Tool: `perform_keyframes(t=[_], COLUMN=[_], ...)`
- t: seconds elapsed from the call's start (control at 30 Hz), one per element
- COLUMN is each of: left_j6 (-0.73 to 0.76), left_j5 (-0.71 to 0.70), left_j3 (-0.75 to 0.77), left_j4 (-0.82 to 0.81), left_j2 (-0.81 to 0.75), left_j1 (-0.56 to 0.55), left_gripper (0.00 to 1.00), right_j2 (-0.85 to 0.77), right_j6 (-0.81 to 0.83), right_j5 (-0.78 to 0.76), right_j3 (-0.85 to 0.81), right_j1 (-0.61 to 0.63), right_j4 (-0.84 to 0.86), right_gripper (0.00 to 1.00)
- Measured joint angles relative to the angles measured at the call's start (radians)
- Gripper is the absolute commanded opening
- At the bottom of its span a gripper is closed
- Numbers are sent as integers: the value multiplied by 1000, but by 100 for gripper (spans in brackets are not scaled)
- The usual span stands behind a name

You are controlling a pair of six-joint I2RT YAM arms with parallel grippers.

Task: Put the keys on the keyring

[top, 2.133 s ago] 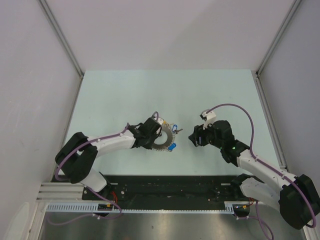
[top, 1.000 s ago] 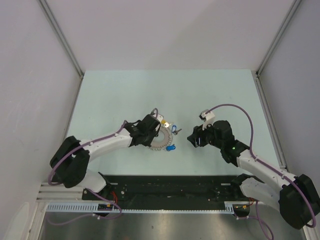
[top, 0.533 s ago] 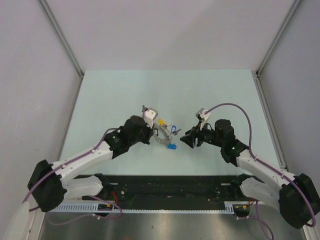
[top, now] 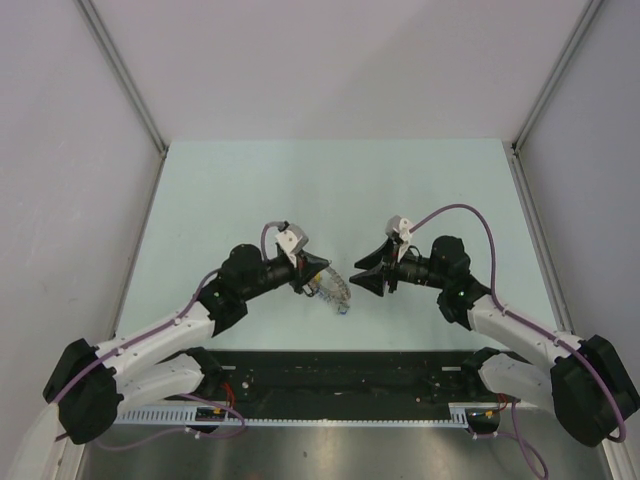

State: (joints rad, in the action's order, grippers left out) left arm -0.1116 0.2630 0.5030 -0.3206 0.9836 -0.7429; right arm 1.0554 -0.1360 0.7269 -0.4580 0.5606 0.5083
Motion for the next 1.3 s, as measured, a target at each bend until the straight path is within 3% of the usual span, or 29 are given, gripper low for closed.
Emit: perform_keyframes(t=[0.23,0.53,0.87,1.13,1.3], left_j6=[46,52,51,51,50], left_j5=[188,329,373,372,369], left_j3=[0,0,0,0,0], left_j4=[-120,-181,-196,-202,-206], left_j2=[0,23,35,35,35], left_j1=[0,0,1,2,4], left_gripper=[0,0,0,0,2], right_j2=[0,1,39,46,48], right_j6=[50,74,87,103,112], right_j5=[61,98,170,198,207], right_j3=[-25,-49,-79,-80,-86], right_j1=[3,3,11,21,21], right_j4=[10,36,41,24,13], right_gripper=[47,38,25,0,0])
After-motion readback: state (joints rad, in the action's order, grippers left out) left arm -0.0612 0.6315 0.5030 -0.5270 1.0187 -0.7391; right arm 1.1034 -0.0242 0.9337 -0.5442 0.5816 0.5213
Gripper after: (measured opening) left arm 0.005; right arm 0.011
